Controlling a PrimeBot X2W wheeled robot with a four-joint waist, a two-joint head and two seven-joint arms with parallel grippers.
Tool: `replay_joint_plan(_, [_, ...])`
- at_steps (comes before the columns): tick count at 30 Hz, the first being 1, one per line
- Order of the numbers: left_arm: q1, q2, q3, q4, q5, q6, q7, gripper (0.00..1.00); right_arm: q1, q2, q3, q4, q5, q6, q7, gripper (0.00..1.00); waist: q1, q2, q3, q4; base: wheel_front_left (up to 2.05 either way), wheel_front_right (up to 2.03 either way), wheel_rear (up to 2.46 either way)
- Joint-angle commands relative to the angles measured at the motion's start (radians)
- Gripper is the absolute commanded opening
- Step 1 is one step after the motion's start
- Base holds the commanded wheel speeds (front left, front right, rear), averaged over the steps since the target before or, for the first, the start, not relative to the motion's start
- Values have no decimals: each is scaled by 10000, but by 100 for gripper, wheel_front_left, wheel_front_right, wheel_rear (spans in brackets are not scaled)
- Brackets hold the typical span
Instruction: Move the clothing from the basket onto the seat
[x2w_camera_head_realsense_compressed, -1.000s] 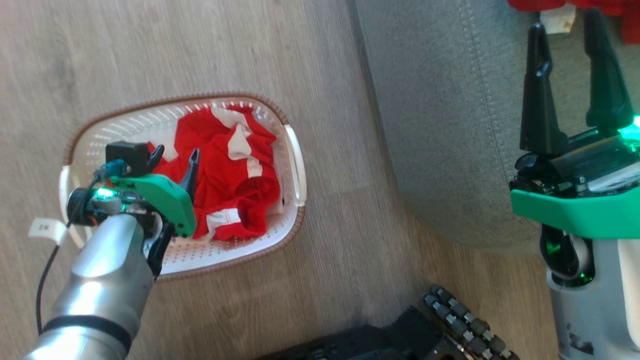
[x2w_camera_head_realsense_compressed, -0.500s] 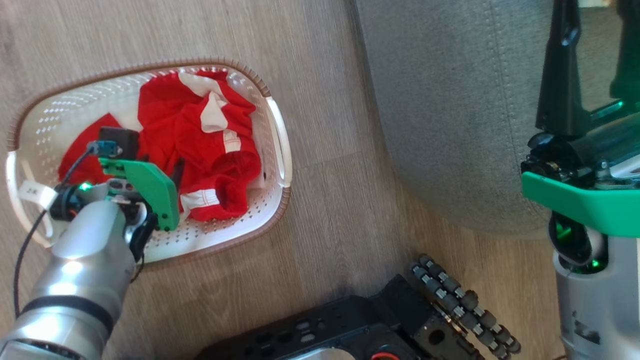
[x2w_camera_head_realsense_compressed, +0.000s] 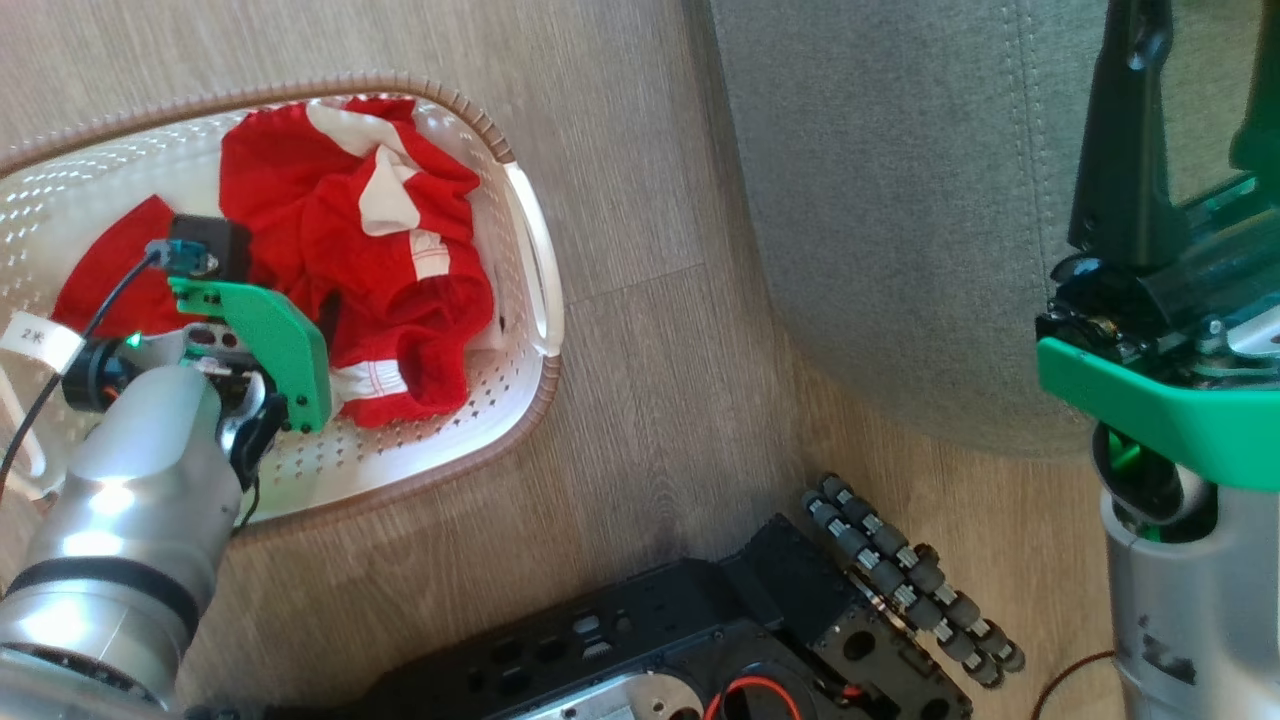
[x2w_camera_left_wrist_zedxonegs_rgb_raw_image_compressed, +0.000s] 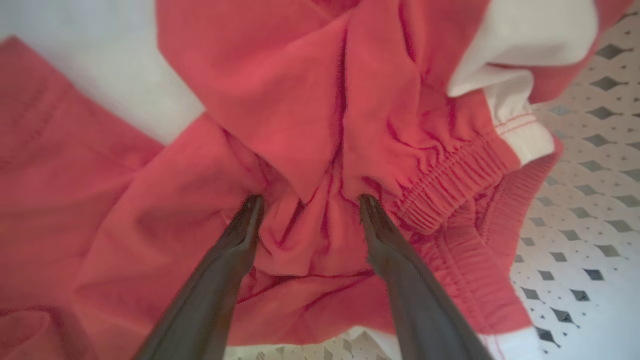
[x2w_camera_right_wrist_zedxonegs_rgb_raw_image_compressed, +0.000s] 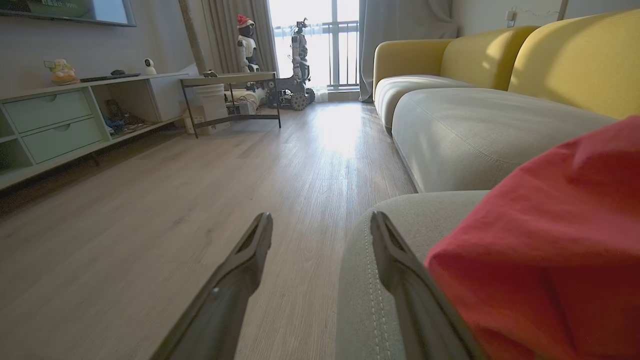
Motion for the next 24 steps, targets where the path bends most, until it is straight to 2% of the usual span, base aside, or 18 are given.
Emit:
replay_joint_plan(1, [58,285,116,32,-54,-59,-16,100,229,18,174,-408,-59,-2,-58,100,0,0,63,-33,0,0,0])
replay_joint_plan(12, [-85,291,-631,446,-269,-59,1203,100,142,14,258,-626,-147,-2,-59,100,0,0,268,-142,0,0,0])
replay_joint_plan(16, [-126,356,-772,467,-402,-59,1268,100,145,22,246,-713,-187,-2,-59,100,0,0,322,-148,0,0,0])
replay_joint_plan(17, [-128,363,-801,469,-440,-59,1260,91,143,25,247,-734,-200,-2,-59,100,0,0,328,-147,0,0,0])
replay_joint_plan(18, [-128,365,-828,470,-482,-59,1251,77,144,28,248,-750,-211,-2,-59,100,0,0,329,-145,0,0,0])
replay_joint_plan(19, [-124,363,-852,464,-531,-59,1242,38,145,30,249,-762,-227,-2,-59,100,0,0,324,-143,0,0,0])
replay_joint_plan(20, [-118,362,-879,461,-577,-59,1236,4,146,31,248,-771,-246,-2,-59,100,0,0,317,-143,0,0,0])
replay_joint_plan(21, [-115,363,-907,461,-620,-59,1234,0,149,32,243,-778,-264,-2,-59,100,0,0,311,-144,0,0,0])
replay_joint_plan(24, [-128,364,-984,430,-744,-59,1151,0,158,33,217,-815,-301,-2,-59,100,0,0,298,-152,0,0,0])
